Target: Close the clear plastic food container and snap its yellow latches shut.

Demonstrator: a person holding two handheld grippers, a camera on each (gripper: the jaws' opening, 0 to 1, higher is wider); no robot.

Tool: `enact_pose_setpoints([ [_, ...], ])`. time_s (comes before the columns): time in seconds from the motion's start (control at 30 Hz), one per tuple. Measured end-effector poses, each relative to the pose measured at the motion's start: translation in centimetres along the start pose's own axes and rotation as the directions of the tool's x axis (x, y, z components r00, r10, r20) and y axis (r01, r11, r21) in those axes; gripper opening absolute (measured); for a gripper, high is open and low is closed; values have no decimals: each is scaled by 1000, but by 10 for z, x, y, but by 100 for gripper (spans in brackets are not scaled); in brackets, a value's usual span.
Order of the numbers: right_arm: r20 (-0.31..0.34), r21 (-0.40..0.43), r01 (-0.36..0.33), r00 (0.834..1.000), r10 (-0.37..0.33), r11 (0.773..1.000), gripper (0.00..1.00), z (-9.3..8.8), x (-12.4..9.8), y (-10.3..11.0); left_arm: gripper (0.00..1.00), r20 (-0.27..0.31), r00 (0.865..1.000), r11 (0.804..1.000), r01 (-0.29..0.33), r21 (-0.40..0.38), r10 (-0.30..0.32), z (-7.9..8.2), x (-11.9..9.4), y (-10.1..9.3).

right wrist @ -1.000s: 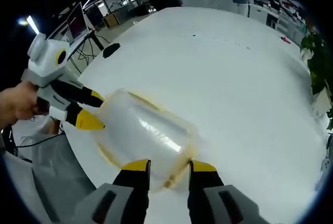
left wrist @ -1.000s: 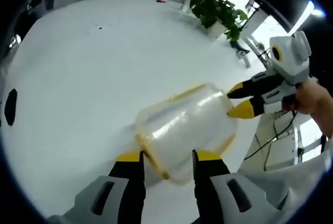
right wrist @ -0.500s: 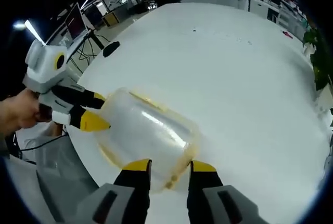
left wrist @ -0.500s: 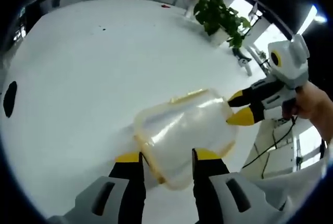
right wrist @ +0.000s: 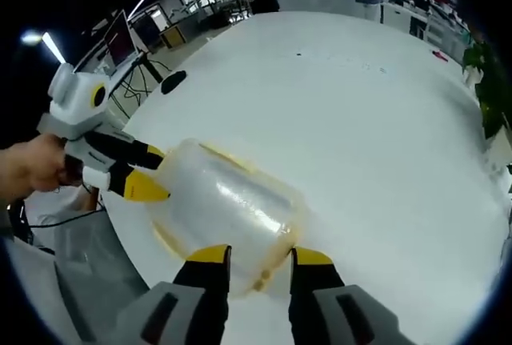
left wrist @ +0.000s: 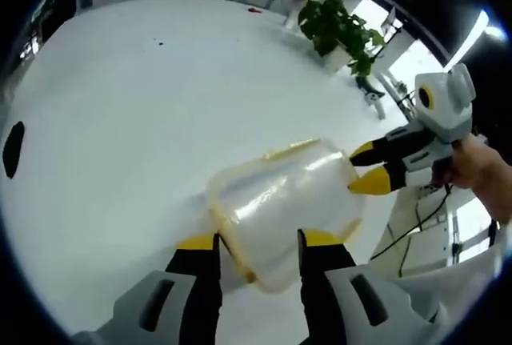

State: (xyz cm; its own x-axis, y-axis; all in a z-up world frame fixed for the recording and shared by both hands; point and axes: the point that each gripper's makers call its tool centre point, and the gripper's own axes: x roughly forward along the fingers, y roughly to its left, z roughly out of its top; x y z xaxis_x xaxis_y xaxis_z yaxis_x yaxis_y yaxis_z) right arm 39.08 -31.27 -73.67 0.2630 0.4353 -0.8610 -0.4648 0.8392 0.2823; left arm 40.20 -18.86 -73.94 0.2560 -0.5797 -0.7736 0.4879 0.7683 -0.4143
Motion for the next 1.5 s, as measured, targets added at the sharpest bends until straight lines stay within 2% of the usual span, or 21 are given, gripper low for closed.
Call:
enact_pose_setpoints([
  [0.27,44,19,-8,999,7,1000,27,1,-1,0,37,18,1000,1000,11,-9,-11,1,-1,2],
  [0.43,33,-42,-2,999,3,999,28,1,-3,1,40,24,1000,1000,5,-5,-5,1,-2,3],
  [0.57,13,-87,1,1000,0,996,27,-4,-7,2,39,19,1000,998,-3,60,2,-1,-6,3],
  [0.67,37,-119,-9,999,13,993,31,0,-8,4,39,14,1000,995,1,96,-2,-3,-9,2],
  [0.77,37,-175,0,999,7,985,30,0,-10,3,44,33,999,979,-17,203,11,2,-12,5],
  [0.97,31,-232,26,999,-19,972,31,2,-15,-1,47,42,999,961,-13,276,2,6,-16,4],
  [1.03,34,-240,23,999,-16,970,32,3,-17,-1,47,28,999,941,-26,338,18,4,-18,8],
  [1.07,34,-249,23,999,-15,968,32,3,-18,-2,48,11,999,923,-32,382,31,1,-19,9],
  [1.1,37,-278,31,999,-22,960,32,4,-19,-3,49,8,999,914,-32,405,32,1,-20,9],
  [1.17,36,-315,38,999,-28,948,32,5,-21,-5,50,23,1000,897,-21,441,12,3,-22,6],
  [1.2,42,-332,35,999,-22,943,33,6,-22,-4,50,26,1000,880,-10,475,-3,5,-24,3],
  [1.27,50,-360,24,999,-6,933,33,7,-24,-1,51,36,999,858,-7,514,-14,9,-26,1],
  [1.3,47,-379,19,999,-1,925,33,7,-24,0,53,33,999,832,13,555,-38,10,-27,-4],
  [1.33,42,-389,15,999,1,921,32,7,-24,1,54,32,998,815,31,578,-61,11,-28,-8],
  [1.37,43,-403,16,999,2,915,31,8,-25,2,55,33,998,813,30,581,-60,12,-30,-9],
  [1.43,56,-439,11,998,15,898,31,12,-27,5,56,11,999,776,31,630,-48,11,-30,-8],
  [1.5,63,-472,4,998,29,882,32,15,-27,10,55,13,998,754,33,656,-55,14,-30,-9],
])
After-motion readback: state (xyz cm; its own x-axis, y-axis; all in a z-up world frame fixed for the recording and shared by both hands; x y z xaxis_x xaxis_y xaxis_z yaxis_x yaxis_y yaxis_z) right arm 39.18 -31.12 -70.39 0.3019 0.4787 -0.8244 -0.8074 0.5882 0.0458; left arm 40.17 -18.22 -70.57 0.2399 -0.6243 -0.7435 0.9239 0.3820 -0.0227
